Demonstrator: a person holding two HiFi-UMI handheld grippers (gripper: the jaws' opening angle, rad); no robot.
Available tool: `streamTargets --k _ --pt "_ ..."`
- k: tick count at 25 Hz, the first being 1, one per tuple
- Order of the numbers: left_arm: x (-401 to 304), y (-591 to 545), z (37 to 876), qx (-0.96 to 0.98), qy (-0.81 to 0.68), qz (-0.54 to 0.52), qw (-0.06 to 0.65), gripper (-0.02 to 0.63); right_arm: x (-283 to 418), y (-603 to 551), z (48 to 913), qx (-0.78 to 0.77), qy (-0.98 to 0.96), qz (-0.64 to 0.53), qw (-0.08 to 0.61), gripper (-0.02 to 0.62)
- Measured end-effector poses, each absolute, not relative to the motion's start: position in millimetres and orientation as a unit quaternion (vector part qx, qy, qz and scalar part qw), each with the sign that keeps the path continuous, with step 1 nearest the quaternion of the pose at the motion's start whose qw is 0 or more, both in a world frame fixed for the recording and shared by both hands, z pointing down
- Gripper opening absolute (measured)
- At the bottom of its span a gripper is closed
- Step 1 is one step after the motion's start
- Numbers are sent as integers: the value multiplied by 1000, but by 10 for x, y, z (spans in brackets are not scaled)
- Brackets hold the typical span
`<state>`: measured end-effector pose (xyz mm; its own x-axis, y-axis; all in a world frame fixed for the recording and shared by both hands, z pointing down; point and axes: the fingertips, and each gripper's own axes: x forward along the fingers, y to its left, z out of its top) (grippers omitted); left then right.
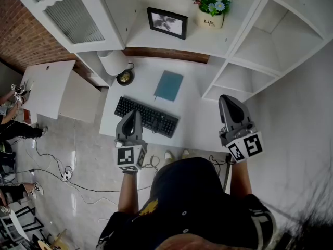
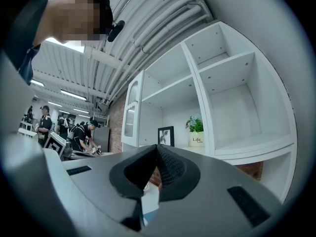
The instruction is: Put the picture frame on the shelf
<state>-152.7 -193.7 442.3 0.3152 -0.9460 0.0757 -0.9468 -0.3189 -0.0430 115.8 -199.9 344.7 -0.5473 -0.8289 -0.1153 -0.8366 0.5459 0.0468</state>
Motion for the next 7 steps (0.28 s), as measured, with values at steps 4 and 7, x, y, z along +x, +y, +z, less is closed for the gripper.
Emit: streamTargets --k 4,7 --pt "-1538 -1928 4450 811 -584 45 7 17 1134 -2001 3477 -472 879 45 39 6" --pt "-1539 -1921 4444 812 -582 44 6 17 1124 -2001 3497 -474 879 43 40 6"
